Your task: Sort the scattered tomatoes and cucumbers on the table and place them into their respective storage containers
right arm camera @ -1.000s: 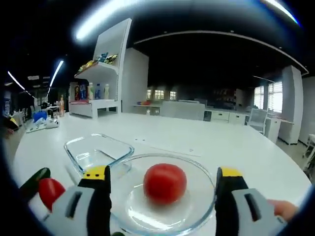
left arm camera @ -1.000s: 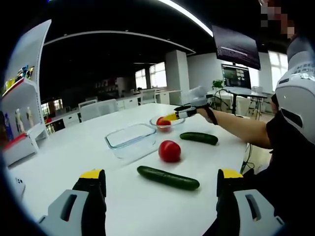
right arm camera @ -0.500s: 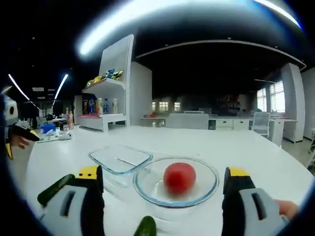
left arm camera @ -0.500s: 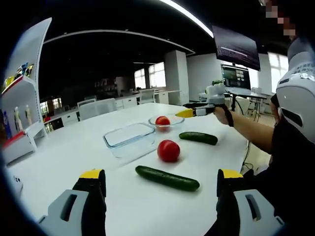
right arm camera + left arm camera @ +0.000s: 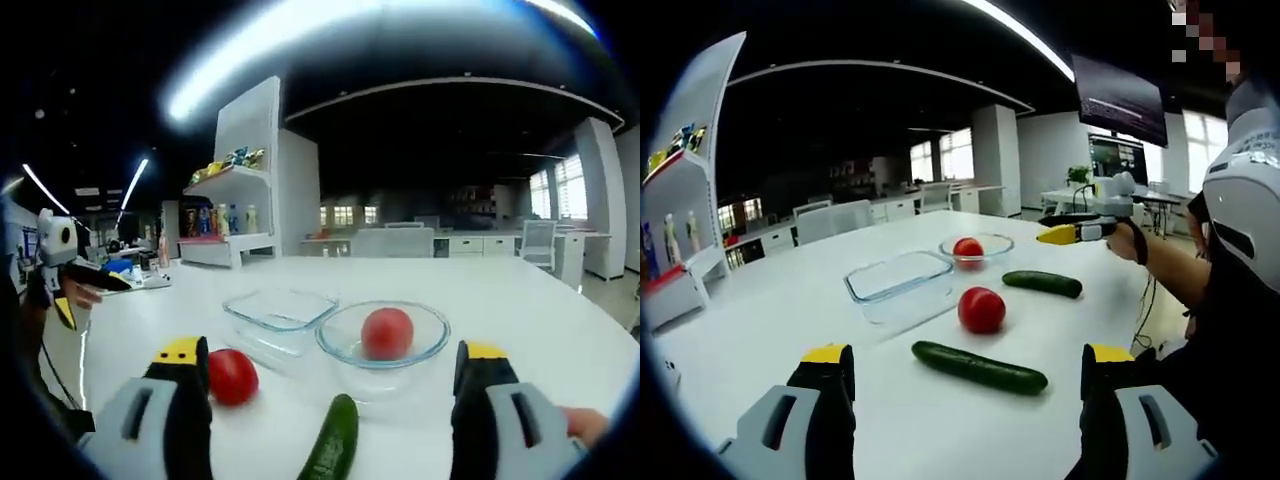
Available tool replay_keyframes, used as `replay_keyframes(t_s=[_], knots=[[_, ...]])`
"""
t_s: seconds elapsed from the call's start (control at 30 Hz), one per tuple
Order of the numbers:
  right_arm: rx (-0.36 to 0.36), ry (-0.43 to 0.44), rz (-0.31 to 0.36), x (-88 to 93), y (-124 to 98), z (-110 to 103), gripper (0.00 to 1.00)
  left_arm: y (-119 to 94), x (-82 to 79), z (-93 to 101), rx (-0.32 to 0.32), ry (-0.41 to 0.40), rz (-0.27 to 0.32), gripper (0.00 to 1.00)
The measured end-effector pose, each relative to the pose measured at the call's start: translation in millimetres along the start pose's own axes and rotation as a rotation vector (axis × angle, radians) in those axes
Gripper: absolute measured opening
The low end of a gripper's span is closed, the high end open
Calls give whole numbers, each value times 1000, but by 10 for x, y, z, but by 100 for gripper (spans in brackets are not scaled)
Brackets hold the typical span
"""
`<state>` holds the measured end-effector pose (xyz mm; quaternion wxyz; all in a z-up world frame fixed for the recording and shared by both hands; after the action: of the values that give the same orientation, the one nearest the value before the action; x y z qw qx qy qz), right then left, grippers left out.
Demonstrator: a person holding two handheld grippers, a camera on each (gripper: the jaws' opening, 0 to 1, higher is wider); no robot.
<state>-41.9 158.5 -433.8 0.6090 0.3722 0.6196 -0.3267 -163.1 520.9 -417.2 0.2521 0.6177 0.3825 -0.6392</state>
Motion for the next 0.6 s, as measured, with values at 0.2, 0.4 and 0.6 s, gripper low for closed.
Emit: replay_keyframes(t_s=[0.2,0.4,0.6], knots=[[-2,-6,-8,-29,-100,-49,97,8,12,-24,-1,-3,-2,94],[-31,-20,-14,-109,-163,-146,97,15,21,-39,-2,-6,-1,94],[-43,-16,-9,-145,-210,-186,97,35,33,-28,5,-9,0,94]])
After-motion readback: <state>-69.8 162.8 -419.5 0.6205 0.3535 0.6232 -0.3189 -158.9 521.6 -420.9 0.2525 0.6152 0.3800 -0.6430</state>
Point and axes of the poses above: the point that each gripper's makers call its tool centre point, and the gripper's own axes: y roughly forward along the fingers, z roughly to its right, x roughly out of its underside, the point moved 9 cm from there along -y, roughly backward along the fingers, and after that the axes turned 7 degrees about z, right-handed, at the moved point
